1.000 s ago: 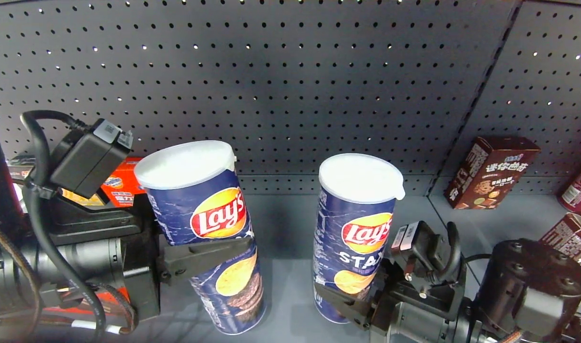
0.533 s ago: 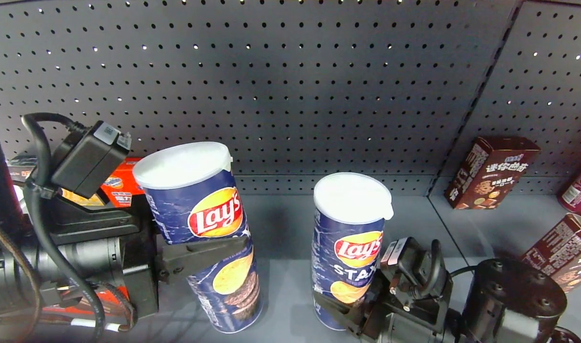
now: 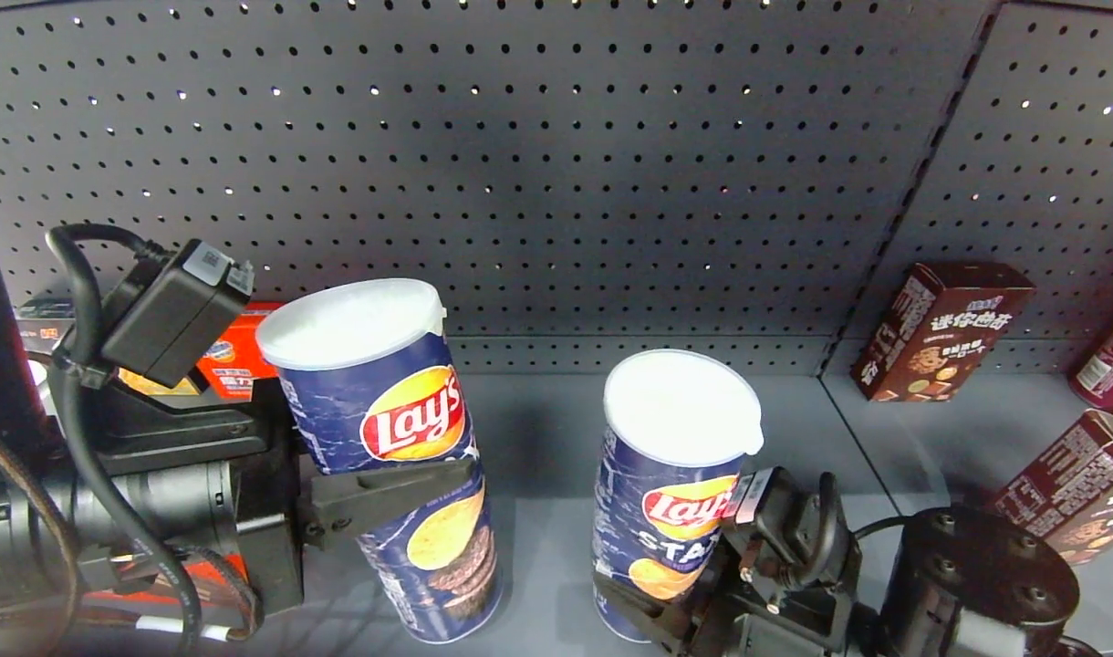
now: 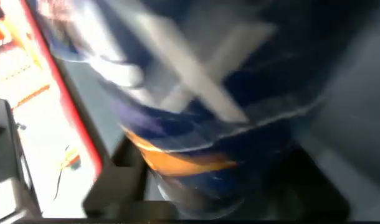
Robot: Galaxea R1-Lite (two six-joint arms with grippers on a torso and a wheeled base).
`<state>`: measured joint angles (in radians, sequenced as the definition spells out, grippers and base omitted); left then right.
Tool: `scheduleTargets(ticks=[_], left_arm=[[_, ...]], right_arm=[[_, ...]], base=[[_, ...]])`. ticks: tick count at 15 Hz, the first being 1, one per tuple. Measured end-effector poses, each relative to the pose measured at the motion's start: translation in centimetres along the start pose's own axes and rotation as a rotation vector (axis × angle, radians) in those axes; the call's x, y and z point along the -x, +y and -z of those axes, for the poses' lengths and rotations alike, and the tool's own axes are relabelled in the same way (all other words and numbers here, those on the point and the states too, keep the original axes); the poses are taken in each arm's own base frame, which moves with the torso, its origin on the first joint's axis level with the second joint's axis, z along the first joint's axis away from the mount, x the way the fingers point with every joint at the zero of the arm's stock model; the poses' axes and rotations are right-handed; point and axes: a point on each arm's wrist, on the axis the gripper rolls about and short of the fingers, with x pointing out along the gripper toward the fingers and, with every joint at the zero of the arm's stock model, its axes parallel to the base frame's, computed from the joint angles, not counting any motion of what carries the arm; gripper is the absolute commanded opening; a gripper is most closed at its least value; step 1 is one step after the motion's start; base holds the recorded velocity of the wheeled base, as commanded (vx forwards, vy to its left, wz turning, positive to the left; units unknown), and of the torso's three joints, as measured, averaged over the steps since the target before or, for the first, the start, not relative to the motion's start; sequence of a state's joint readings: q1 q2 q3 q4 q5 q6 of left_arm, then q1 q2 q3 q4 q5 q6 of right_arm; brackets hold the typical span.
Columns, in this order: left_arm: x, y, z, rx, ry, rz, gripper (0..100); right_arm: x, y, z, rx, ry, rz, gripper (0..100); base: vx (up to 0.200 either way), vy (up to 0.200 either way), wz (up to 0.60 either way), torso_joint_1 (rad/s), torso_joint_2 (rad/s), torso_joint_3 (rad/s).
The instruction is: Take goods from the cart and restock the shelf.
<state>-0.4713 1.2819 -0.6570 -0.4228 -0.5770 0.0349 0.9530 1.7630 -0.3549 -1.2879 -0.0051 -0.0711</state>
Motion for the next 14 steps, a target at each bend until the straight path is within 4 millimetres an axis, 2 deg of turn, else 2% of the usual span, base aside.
scheduleTargets(ticks=[7, 10, 14], left_arm=[[0.1, 0.0, 0.3, 0.005, 0.008, 0.000, 0], [0.0, -0.1, 0.3, 0.006, 0.009, 0.001, 0], [0.0, -0.1, 0.3, 0.006, 0.009, 0.001, 0]], right_arm=[[1.2, 0.2, 0.5, 0.003, 0.007, -0.009, 100], [3.3, 0.2, 0.0, 0.006, -0.014, -0.012, 100], [7.9, 0.2, 0.3, 0.031, -0.025, -0.022, 100]], base=[[0.000, 0.000, 0.00, 0.000, 0.00, 0.000], [0.000, 0.000, 0.00, 0.000, 0.00, 0.000], [0.000, 0.000, 0.00, 0.000, 0.00, 0.000]])
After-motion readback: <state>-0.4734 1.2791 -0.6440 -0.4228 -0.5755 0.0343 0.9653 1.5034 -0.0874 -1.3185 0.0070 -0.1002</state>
